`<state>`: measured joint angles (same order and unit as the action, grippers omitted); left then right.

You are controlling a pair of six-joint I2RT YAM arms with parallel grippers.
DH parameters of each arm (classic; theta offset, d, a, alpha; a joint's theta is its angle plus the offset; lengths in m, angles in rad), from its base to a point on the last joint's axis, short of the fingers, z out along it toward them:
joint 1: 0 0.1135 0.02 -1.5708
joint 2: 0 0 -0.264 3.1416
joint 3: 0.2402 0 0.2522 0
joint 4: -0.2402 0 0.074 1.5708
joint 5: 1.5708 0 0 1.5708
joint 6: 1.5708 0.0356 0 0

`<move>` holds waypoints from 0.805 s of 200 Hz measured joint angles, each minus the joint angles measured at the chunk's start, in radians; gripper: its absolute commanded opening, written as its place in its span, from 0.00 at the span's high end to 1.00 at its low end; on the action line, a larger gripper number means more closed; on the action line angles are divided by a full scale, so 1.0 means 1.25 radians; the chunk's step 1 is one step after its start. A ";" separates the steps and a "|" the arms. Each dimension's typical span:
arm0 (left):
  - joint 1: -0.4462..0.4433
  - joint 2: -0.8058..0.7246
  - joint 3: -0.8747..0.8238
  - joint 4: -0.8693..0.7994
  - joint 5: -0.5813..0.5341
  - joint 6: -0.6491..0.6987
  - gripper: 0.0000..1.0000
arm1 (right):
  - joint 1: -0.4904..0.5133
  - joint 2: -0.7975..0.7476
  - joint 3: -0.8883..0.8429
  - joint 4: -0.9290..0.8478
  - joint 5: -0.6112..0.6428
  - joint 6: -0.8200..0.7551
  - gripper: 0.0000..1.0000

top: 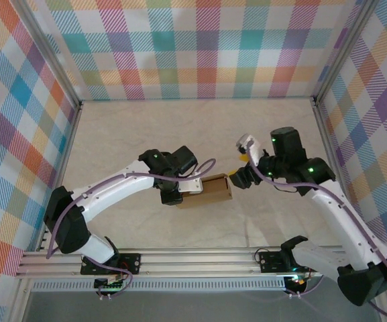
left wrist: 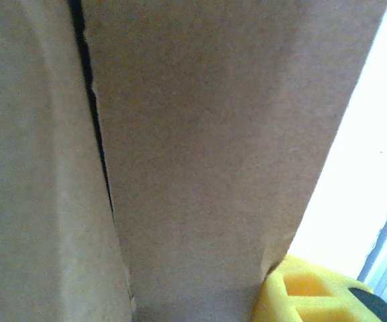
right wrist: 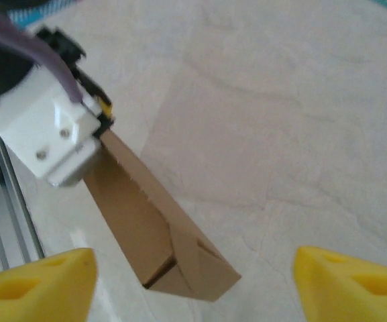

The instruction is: Fold the paper box

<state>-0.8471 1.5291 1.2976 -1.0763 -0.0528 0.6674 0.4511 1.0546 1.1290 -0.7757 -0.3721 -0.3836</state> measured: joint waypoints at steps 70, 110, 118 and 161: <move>0.005 0.049 0.053 -0.034 0.028 0.002 0.69 | 0.037 0.103 0.042 -0.090 0.084 -0.168 0.66; 0.005 0.053 0.058 -0.038 0.030 0.002 0.69 | 0.038 0.129 0.046 -0.090 0.089 -0.197 0.74; 0.005 0.054 0.059 -0.038 0.030 0.002 0.69 | 0.038 0.134 0.046 -0.090 0.089 -0.202 0.76; 0.005 0.056 0.060 -0.038 0.030 0.001 0.69 | 0.040 0.145 0.056 -0.097 0.085 -0.220 1.00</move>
<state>-0.8410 1.5990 1.3720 -1.1236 -0.0151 0.6689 0.5011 1.2362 1.1984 -0.8970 -0.2653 -0.6586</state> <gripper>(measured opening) 0.368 0.042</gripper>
